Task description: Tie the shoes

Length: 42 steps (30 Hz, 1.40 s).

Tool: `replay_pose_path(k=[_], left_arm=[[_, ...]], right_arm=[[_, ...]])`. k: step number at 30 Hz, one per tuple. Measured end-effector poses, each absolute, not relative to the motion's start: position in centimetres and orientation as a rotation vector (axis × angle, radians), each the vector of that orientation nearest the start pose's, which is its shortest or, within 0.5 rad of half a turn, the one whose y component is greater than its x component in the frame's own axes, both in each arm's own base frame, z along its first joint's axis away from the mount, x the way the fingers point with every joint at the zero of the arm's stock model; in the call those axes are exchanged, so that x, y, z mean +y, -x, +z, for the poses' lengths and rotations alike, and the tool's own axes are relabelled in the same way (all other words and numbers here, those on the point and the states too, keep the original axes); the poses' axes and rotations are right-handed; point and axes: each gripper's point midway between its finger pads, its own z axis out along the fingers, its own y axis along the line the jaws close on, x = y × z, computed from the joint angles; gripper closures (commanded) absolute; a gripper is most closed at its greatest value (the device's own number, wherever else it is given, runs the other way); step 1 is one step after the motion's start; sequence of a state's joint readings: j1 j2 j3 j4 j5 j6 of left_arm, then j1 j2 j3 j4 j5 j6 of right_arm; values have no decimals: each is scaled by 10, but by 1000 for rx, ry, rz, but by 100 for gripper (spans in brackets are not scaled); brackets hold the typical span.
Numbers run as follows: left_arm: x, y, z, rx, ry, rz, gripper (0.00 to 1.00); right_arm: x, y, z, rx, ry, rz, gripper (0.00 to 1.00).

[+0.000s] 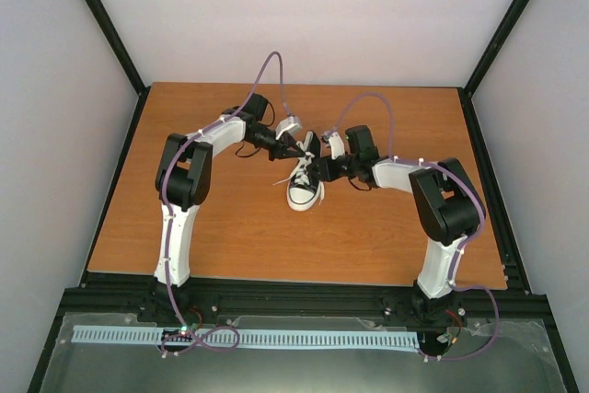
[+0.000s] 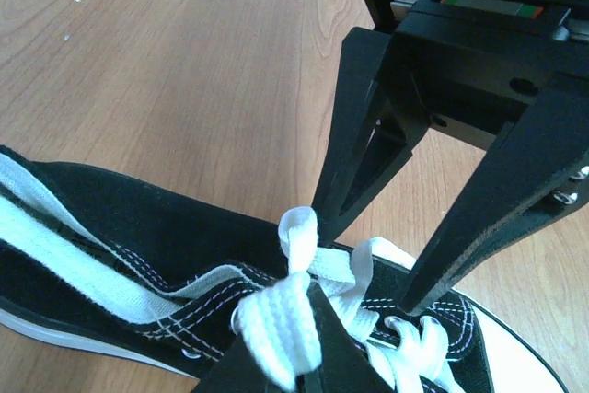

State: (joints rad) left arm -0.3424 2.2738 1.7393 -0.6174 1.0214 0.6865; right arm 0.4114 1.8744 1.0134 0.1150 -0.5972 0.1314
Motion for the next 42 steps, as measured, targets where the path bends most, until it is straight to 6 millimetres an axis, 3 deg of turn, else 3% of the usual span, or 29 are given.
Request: replay_pose_path(k=[7,12,18,23,30,33,38,42], left_arm=[[-306,-423,93,1876,-1364,-1191,99],[-306,-423,92,1886,-1356,-1195,99],[-306,-425,93,1890,-1343,-1194,97],[-306,-426,92,1899,-1334,-1194,87],[-305,-427,91,1905,-1325,-1195,80],[-305,-426,91,1905,-1325,-1196,82],[-305,-427,91,1905,-1324,-1196,99],[-305,-427,91,1902,-1328,-1194,99]], right_arm=[[274,-386,65,2273,653,933,88],[274,-385,63,2276,662,920,87],[273,-384,62,2278,674,914,96],[273,-383,61,2281,680,910,97],[268,-379,56,2308,697,880,97],[265,-375,58,2311,705,868,97],[262,-373,66,2303,704,846,97],[257,-370,67,2309,699,829,97]])
